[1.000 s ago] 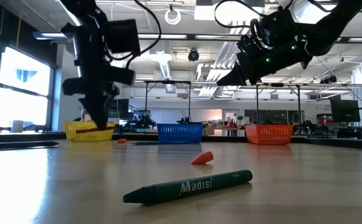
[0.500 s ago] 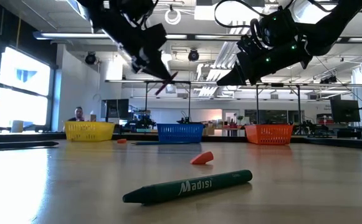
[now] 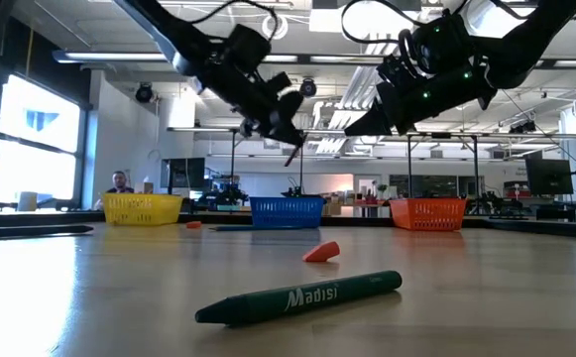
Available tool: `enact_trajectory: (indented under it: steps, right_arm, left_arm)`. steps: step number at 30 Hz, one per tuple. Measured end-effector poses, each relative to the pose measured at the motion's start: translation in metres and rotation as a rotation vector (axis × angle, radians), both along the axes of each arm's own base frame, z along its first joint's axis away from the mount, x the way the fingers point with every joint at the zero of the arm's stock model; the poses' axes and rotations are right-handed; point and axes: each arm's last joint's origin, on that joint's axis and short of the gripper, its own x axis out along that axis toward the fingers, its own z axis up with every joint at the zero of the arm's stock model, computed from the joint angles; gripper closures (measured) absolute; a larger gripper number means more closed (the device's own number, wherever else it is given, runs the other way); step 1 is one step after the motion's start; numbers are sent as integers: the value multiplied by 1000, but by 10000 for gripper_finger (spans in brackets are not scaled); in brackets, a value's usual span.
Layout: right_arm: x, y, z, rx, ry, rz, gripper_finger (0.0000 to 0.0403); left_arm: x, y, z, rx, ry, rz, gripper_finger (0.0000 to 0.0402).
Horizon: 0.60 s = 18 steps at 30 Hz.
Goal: Sort crayons/erasers/pens/pencils in bins
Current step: Put the red crayon into the blue bin
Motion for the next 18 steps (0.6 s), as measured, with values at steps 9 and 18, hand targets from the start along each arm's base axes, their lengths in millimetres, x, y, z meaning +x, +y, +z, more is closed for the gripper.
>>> enact_trajectory:
  steps: [9,18]
  right_arm:
    - [0,0,0,-19,8,6,402]
    - [0,0,0,-19,8,6,402]
  left_arm:
    - [18,53,-27,-72,144,57,398]
    - [24,66,-51,-117,194,41,398]
